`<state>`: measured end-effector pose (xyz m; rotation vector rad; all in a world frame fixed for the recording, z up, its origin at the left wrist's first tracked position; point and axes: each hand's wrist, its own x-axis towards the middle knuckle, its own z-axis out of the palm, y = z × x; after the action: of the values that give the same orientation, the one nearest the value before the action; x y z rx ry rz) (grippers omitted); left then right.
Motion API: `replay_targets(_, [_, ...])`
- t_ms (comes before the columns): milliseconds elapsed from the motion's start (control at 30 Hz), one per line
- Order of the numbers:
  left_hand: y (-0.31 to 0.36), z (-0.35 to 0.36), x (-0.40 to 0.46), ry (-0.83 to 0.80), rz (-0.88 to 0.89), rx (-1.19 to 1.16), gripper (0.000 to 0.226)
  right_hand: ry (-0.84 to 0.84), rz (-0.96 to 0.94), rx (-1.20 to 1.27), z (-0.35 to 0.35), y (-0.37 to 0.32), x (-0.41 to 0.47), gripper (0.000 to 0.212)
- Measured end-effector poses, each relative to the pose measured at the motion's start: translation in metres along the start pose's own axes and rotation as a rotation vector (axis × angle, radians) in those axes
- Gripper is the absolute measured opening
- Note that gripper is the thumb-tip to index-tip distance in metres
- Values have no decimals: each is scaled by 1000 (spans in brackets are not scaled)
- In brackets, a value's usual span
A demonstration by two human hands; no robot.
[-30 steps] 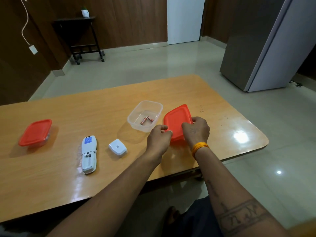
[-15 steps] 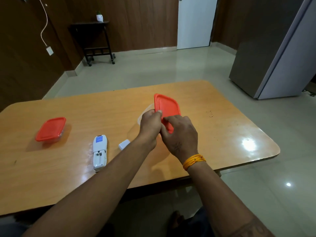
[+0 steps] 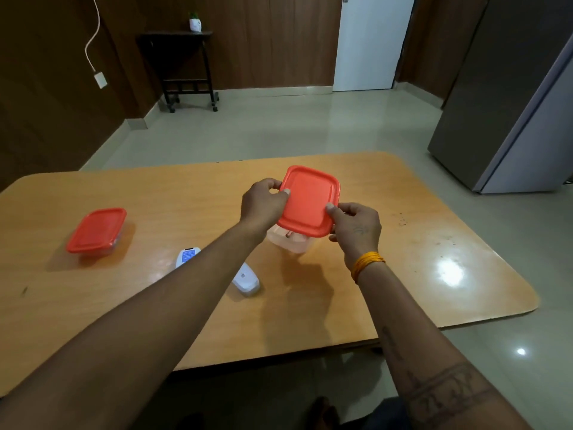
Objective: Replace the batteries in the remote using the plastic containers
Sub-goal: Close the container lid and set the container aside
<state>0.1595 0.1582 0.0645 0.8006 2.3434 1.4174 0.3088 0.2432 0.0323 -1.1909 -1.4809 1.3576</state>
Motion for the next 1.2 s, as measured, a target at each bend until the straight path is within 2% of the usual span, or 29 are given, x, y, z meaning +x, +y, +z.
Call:
replay_targets(67, [-7, -1, 12, 43, 54, 192, 33, 16, 16, -26, 7, 1, 2, 28])
replay_targets(133, [-12, 1, 21, 40, 56, 287, 33, 20, 29, -63, 15, 4, 3, 33])
replay_targets(367, [-32, 4, 34, 15, 35, 336, 23, 64, 18, -236, 31, 40, 20, 44])
replay_targets(500, [-41, 5, 37, 16, 29, 303, 18, 54, 18, -251, 30, 44, 22, 42])
replay_targets(733, [-48, 8, 40, 29, -24, 243, 20, 28, 31, -225, 28, 26, 1, 28])
replay_targets(900, [-64, 13, 24, 12, 36, 263, 45, 31, -5, -248, 31, 33, 2, 32])
replay_targets(1033, [-69, 12, 9, 74, 104, 229, 38, 23, -50, -235, 31, 31, -1, 29])
replay_targets(1100, [-66, 7, 4, 99, 85, 174, 39, 7, -83, -193, 29, 28, -5, 28])
replay_targets(1200, [-58, -4, -2, 77, -31, 52, 55, -34, -147, -114, 27, 21, -12, 23])
